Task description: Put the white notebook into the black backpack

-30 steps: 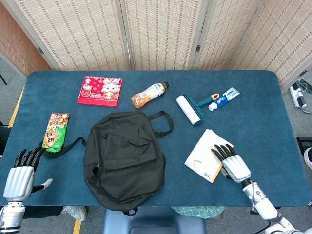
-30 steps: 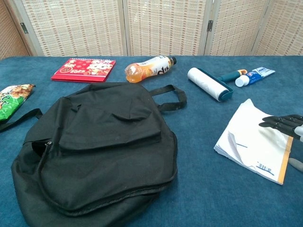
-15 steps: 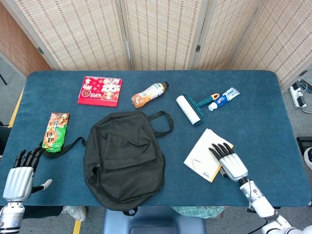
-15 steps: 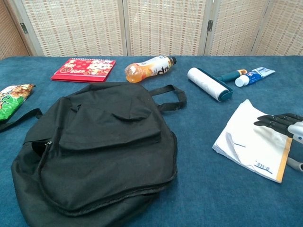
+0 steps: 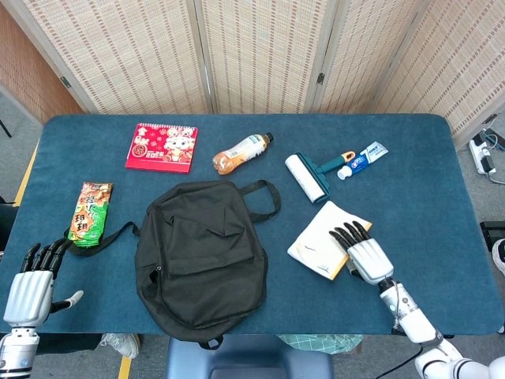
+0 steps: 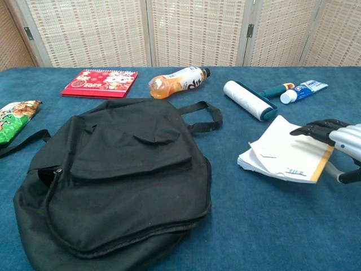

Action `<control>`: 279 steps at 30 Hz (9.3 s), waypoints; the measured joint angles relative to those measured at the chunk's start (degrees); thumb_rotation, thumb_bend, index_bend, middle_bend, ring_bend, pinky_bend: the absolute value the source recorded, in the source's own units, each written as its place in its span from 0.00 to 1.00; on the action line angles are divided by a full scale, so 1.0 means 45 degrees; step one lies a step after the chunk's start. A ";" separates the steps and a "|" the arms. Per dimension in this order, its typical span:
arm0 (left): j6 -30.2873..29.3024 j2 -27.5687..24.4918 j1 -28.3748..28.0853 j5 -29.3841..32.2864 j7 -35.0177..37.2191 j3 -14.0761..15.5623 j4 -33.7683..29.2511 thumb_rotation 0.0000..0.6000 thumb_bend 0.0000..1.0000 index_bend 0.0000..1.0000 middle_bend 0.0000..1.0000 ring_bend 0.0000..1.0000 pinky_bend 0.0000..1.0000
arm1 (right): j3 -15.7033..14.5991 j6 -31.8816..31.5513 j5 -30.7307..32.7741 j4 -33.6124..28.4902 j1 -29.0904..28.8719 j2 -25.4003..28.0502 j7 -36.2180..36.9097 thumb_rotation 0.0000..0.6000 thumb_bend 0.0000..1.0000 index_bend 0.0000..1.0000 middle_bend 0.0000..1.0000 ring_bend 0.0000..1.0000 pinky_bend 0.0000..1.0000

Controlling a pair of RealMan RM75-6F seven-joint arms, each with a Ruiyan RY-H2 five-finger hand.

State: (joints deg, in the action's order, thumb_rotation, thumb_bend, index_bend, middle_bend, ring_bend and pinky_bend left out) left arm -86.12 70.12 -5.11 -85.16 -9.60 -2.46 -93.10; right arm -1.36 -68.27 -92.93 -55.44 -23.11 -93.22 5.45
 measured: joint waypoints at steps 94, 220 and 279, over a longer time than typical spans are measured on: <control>0.4352 -0.1056 -0.3785 -0.2395 0.1452 0.0097 -0.0182 1.00 0.08 0.18 0.15 0.17 0.11 | 0.1240 -0.6689 -0.2592 -0.2853 -0.0455 0.2054 -0.2737 1.00 0.61 0.63 0.34 0.19 0.22; 1.0509 0.2607 -0.7526 0.8294 0.7876 -0.4106 0.2020 1.00 0.65 0.63 0.36 0.32 0.20 | 0.0899 -0.3317 -0.5830 -0.1540 -0.4459 -0.3515 0.1681 1.00 0.66 0.65 0.36 0.22 0.24; 1.0703 0.1784 -0.6794 0.6627 0.9296 -0.4242 0.1064 1.00 0.65 0.62 0.35 0.32 0.20 | -0.0276 -0.1011 -0.2953 0.6752 -0.6962 -0.6498 -0.3204 1.00 0.23 0.05 0.18 0.05 0.00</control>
State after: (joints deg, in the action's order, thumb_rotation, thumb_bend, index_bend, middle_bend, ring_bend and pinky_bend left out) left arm -37.96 78.14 -35.68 -55.34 32.24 -21.54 -88.32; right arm -2.61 -72.82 -106.22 -25.05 -54.44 -122.46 -8.97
